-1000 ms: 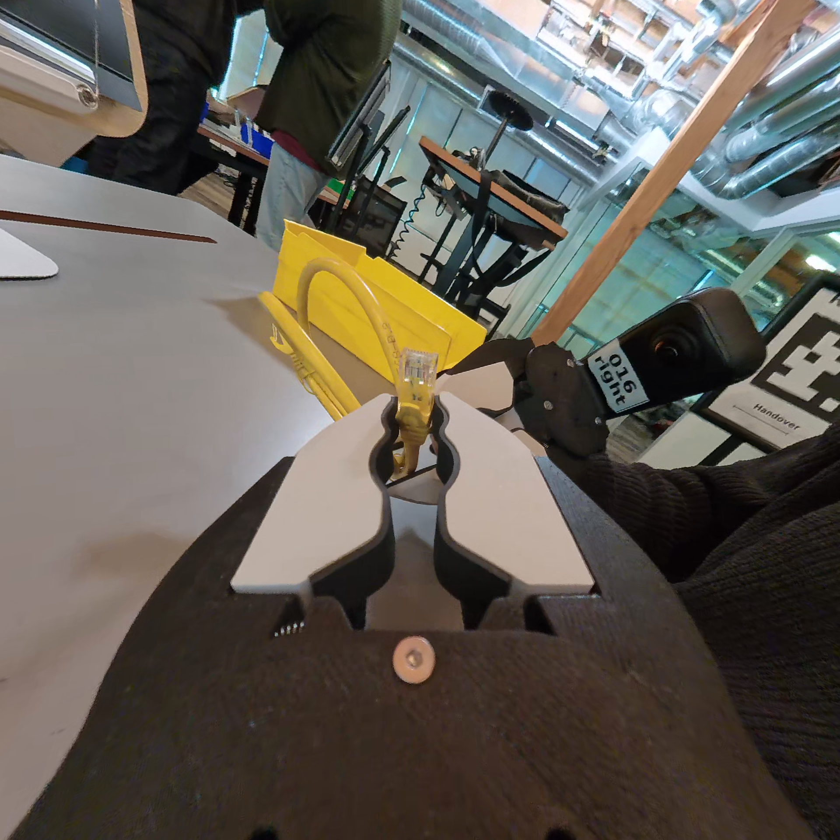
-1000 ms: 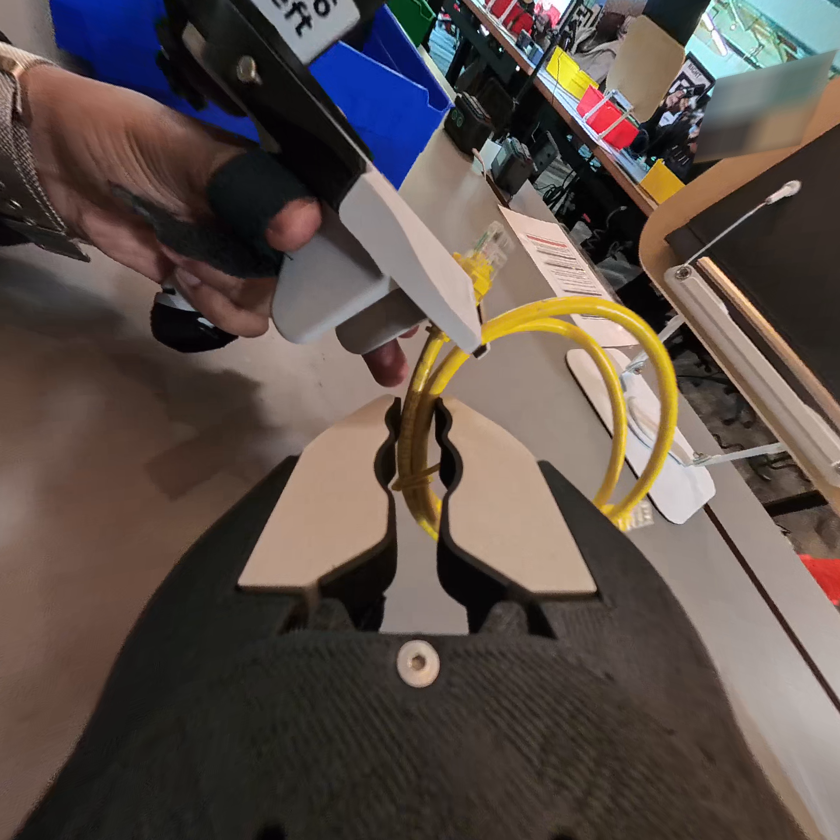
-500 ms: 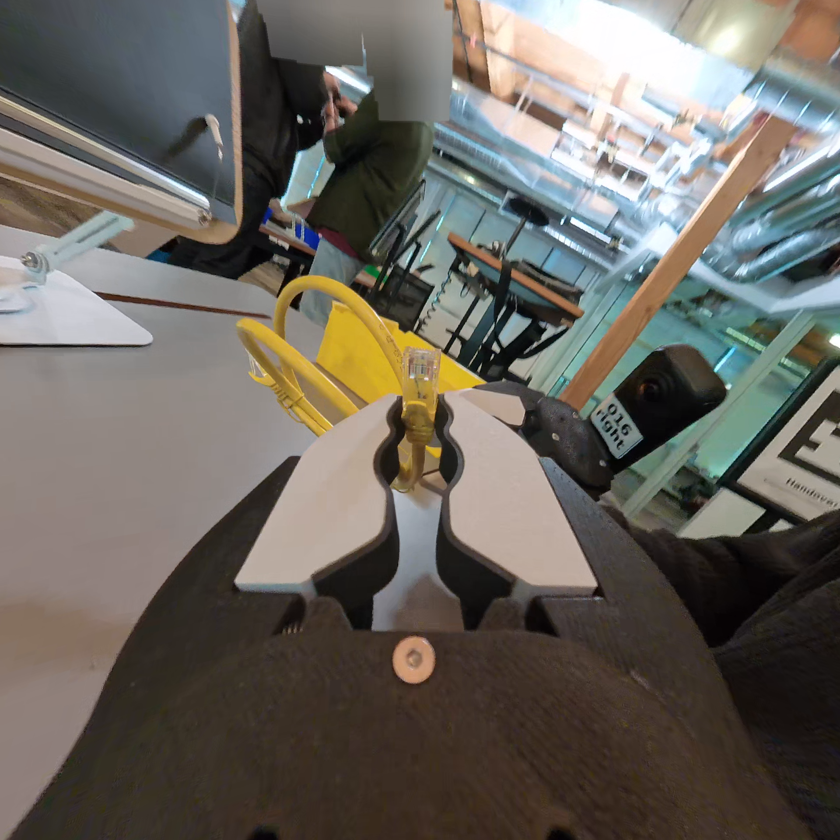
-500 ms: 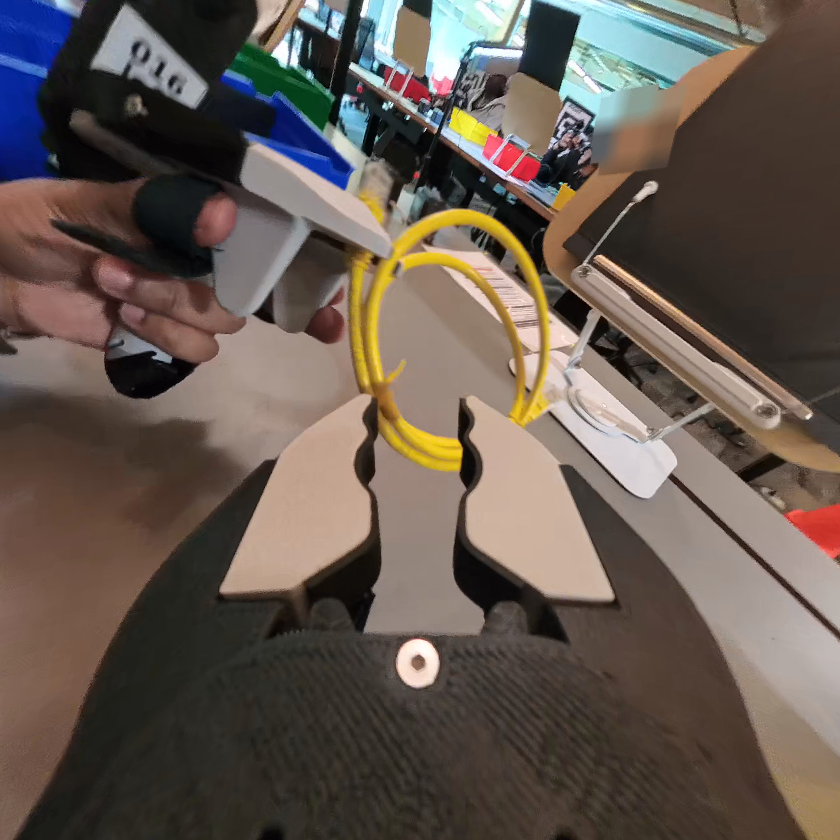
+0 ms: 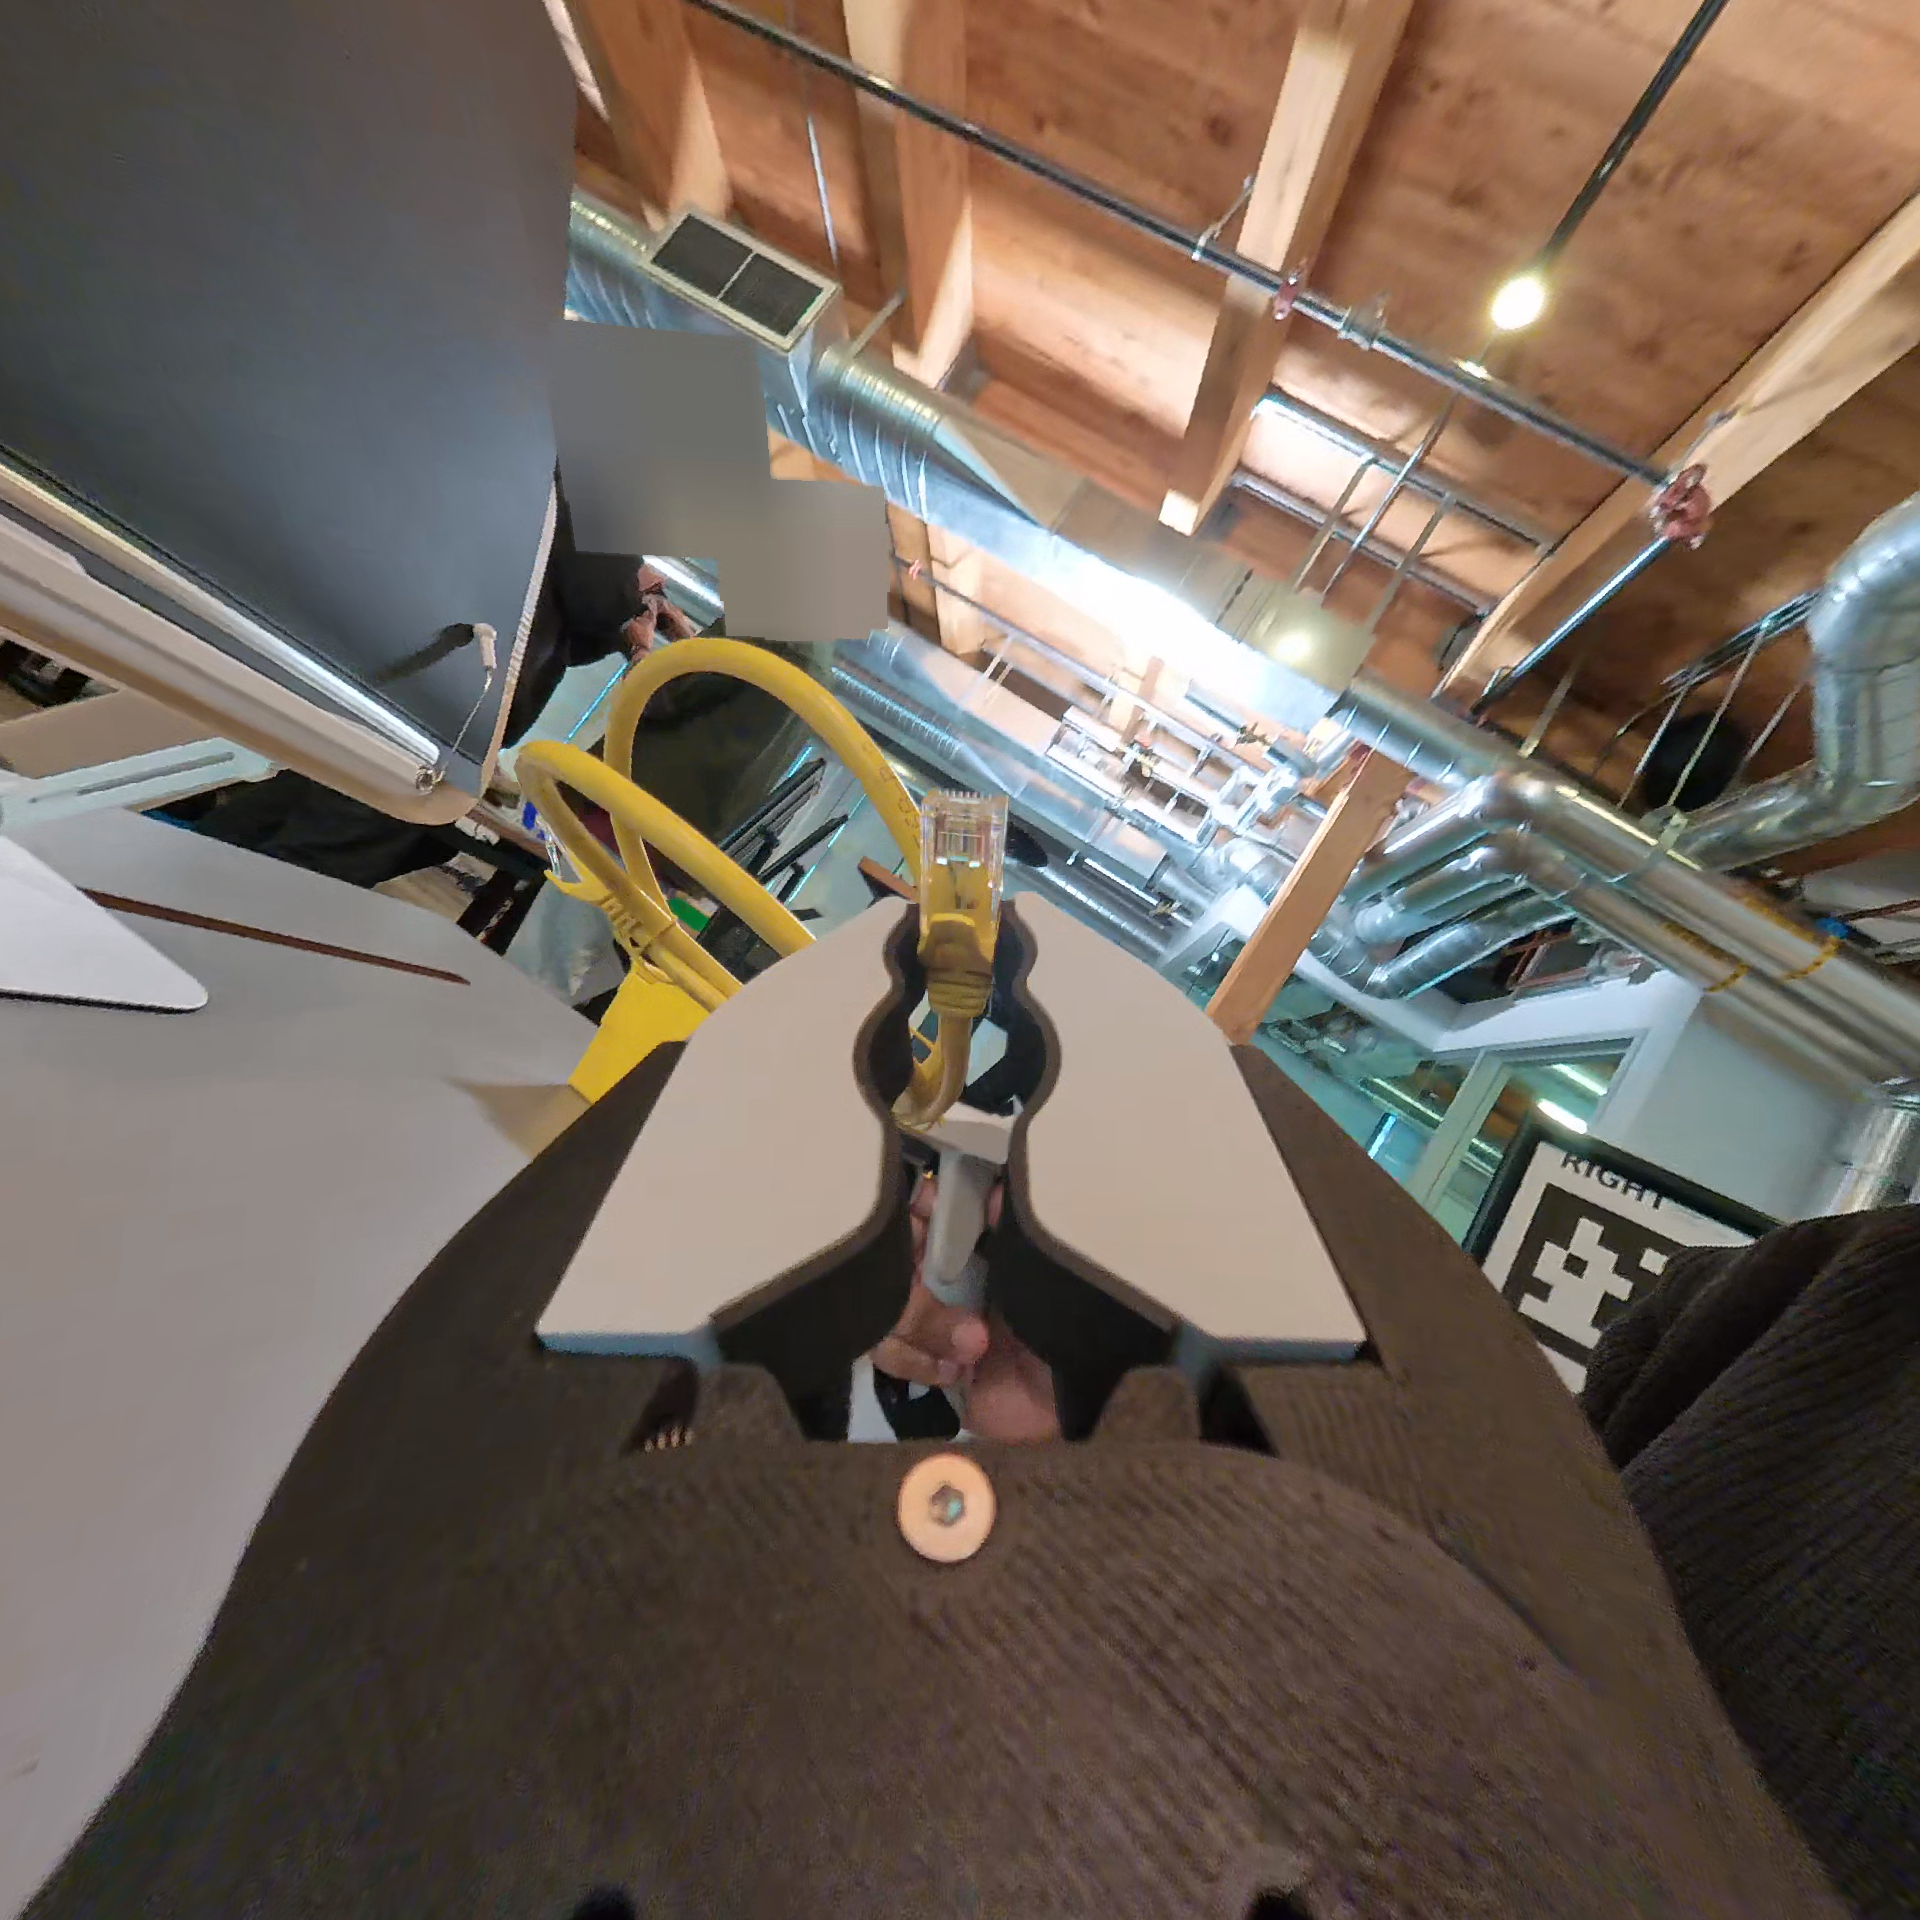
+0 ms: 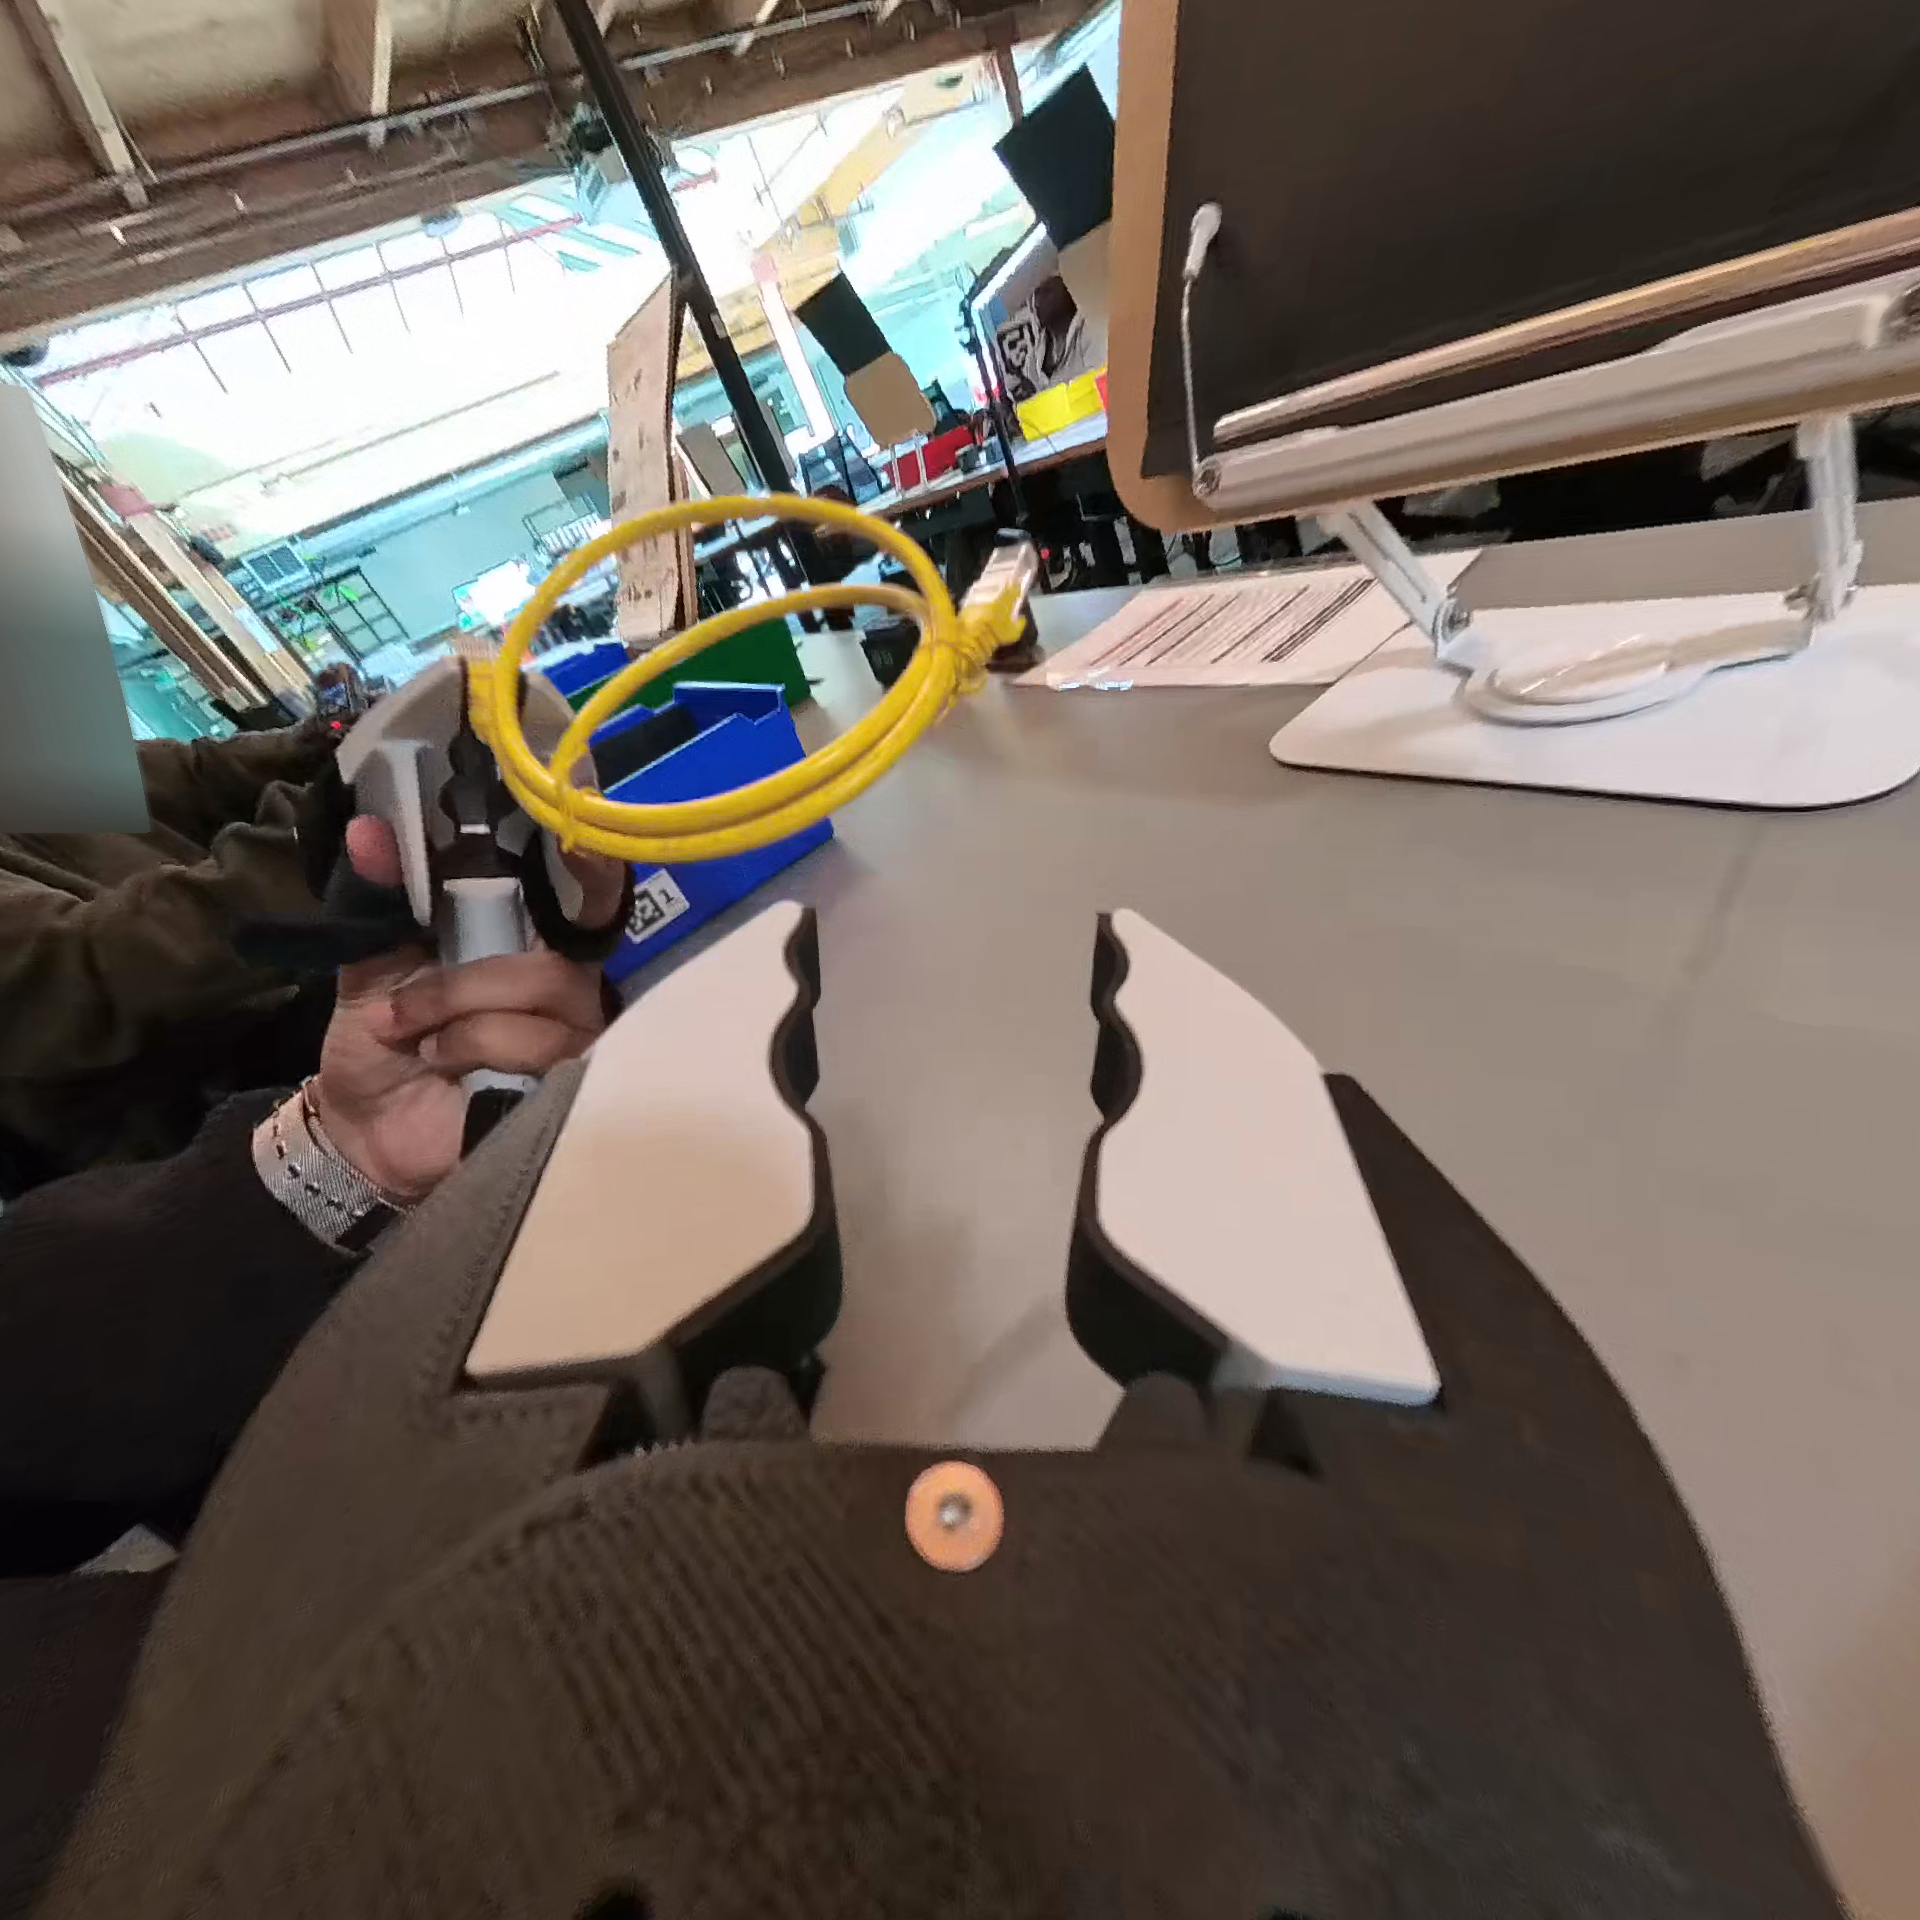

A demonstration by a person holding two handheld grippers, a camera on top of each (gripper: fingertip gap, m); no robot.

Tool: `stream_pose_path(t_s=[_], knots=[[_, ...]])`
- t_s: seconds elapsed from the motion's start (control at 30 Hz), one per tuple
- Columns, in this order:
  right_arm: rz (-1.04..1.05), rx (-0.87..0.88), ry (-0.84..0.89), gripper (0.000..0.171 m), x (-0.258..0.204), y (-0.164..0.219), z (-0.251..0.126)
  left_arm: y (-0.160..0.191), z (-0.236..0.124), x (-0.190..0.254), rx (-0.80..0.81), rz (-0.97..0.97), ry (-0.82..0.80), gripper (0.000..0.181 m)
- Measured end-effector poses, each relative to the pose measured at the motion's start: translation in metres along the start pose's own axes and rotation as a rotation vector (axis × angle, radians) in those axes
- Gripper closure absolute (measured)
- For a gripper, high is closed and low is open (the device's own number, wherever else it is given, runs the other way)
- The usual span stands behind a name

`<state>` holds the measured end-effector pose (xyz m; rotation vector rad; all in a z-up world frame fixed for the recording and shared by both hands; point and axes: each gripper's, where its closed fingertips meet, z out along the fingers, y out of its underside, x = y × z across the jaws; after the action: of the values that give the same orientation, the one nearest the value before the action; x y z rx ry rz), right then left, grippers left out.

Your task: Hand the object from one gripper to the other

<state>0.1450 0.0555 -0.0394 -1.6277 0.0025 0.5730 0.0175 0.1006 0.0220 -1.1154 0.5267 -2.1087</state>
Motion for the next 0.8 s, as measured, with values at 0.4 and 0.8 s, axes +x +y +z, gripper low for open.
stream_pose_path(t_s=[0.4,0.8], knots=[[0.345,0.043,-0.392,0.12,-0.058,0.001,0.009,0.02,0.011,0.021,-0.046,-0.01,0.112,0.169],[0.535,0.115,-0.371,0.162,-0.028,-0.013,-0.006,0.051,0.019,0.021,-0.207,0.026,0.102,0.168]])
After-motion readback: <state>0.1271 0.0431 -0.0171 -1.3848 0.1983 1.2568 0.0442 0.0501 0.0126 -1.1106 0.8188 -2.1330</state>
